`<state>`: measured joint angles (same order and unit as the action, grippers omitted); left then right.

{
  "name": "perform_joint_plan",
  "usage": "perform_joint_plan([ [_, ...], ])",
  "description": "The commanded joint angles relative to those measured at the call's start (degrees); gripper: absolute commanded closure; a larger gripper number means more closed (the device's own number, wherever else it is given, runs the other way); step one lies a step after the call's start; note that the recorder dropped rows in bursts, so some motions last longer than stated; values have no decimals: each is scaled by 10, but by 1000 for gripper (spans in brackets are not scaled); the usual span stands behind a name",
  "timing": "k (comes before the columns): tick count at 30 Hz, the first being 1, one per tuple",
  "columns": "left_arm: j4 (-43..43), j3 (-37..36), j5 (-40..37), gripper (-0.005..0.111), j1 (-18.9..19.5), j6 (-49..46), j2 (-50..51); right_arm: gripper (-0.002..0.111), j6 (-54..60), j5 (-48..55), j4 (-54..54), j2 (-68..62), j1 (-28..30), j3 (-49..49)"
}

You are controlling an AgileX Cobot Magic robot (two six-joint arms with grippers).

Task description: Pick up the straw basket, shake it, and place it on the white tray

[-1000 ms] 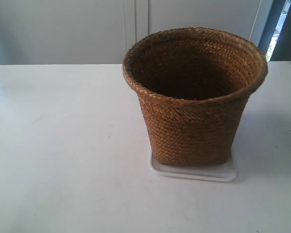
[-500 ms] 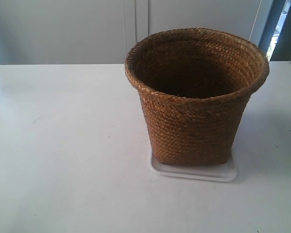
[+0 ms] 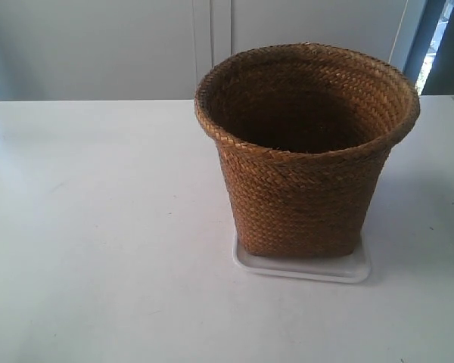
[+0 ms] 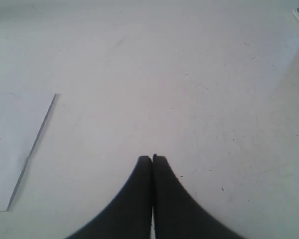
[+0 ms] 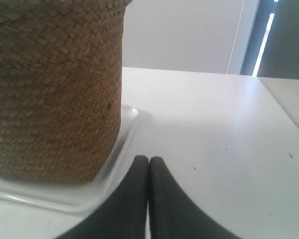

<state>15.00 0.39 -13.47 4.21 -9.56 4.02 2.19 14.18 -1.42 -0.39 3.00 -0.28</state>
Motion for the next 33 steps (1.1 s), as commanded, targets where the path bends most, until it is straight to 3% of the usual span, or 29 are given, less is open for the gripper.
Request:
perform_joint_plan([
  [1,0,-4,0,107,3,6,-4,108,1,39,-1,4,4,3],
  [33,0,-4,0,107,3,6,-4,108,1,52,-1,4,4,3],
])
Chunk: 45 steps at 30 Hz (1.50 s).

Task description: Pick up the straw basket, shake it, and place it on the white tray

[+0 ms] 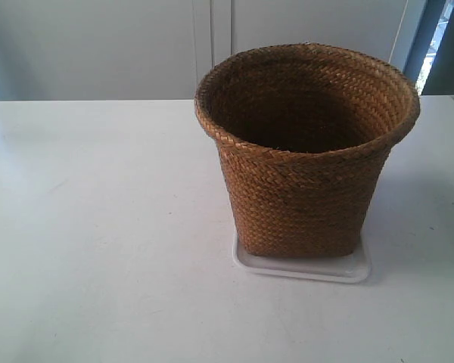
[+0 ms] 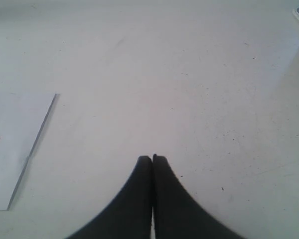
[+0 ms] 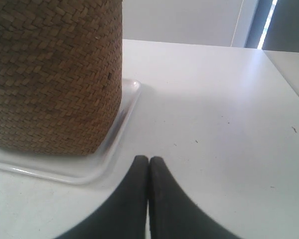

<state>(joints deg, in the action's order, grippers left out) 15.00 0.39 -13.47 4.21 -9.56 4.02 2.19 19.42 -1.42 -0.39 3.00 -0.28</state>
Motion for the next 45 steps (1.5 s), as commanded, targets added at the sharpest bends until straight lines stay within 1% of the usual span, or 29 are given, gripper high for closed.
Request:
perform_joint_plan([
  [1,0,-4,0,107,3,6,-4,108,1,0,-1,4,4,3],
  [45,0,-4,0,107,3,6,-4,108,-8,0,-1,4,4,3],
])
